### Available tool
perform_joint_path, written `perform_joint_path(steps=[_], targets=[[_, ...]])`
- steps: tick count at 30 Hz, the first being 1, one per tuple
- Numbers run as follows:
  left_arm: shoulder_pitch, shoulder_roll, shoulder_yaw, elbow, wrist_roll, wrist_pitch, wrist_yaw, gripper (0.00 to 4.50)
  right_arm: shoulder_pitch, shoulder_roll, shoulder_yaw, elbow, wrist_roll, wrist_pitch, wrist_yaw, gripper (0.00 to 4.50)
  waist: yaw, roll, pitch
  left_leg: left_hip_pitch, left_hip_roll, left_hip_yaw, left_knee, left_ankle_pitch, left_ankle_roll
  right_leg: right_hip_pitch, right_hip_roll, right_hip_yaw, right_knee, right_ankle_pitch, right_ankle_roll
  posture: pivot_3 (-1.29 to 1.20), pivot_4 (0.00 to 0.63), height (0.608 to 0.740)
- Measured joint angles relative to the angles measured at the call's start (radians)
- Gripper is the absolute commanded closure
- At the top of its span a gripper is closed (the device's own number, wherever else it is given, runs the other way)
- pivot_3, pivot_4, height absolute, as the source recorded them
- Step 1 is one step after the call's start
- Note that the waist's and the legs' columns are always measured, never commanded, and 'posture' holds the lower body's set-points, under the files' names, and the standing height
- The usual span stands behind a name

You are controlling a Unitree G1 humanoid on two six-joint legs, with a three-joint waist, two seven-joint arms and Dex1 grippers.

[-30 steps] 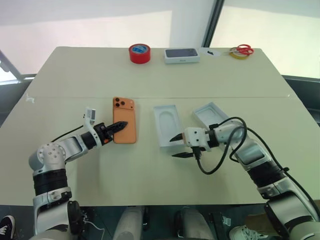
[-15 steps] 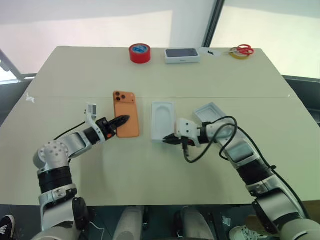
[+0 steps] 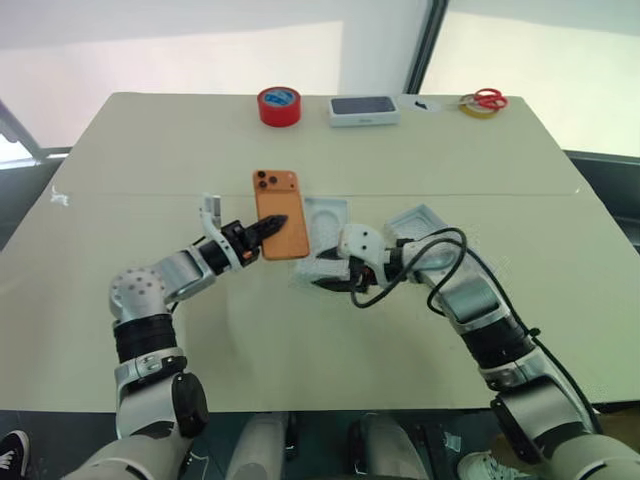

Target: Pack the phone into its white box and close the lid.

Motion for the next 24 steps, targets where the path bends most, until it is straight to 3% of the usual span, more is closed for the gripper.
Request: perform_joint_path(steps=[5, 9, 14, 20, 24], targets=[[-0.002, -0.017, -0.040, 0.041, 0.024, -0.044, -0.020, 4.50, 0.028, -0.139, -0.084, -0.010, 0.047, -0.026, 0.044, 0.41, 0.012, 0.000, 0.000, 0.000, 0.000, 0.000, 0.000, 0.000, 0.000, 0.000, 0.000, 0.000, 0.000, 0.000, 0.000, 0.00, 0.150, 0.735], [-0.052, -0.041, -0.098, 0.133, 0.079, -0.108, -0.055, 4.50, 0.030, -0.210, -0.105, 0.105, -0.003, -0.125, 0.006, 0.41, 0.019, -0.001, 0.000, 0.000, 0.000, 0.000, 0.001, 0.000, 0.000, 0.000, 0.000, 0.000, -0.001, 0.000, 0.000, 0.00, 0.150, 0.735], [-0.074, -0.023, -0.186, 0.193, 0.150, -0.129, -0.141, 4.50, 0.050, -0.217, -0.120, 0.132, -0.016, -0.165, -0.023, 0.41, 0.015, 0.000, 0.000, -0.001, 0.000, 0.000, 0.000, 0.000, 0.000, 0.000, 0.000, 0.000, -0.001, 0.000, 0.000, 0.00, 0.150, 0.735], [-0.093, -0.031, -0.209, 0.240, 0.183, -0.143, -0.182, 4.50, 0.062, -0.212, -0.120, 0.130, -0.016, -0.177, -0.048, 0.41, 0.017, -0.001, 0.001, -0.001, 0.000, 0.000, 0.001, 0.000, 0.000, 0.001, 0.000, 0.000, -0.001, 0.000, 0.000, 0.00, 0.150, 0.735], [-0.110, -0.033, -0.229, 0.256, 0.208, -0.149, -0.214, 2.68, 0.067, -0.207, -0.120, 0.129, -0.016, -0.177, -0.058, 0.35, 0.020, -0.001, 0.001, -0.001, 0.000, 0.000, 0.001, 0.000, 0.000, 0.001, 0.000, 0.000, -0.001, 0.000, 0.000, 0.00, 0.150, 0.735]])
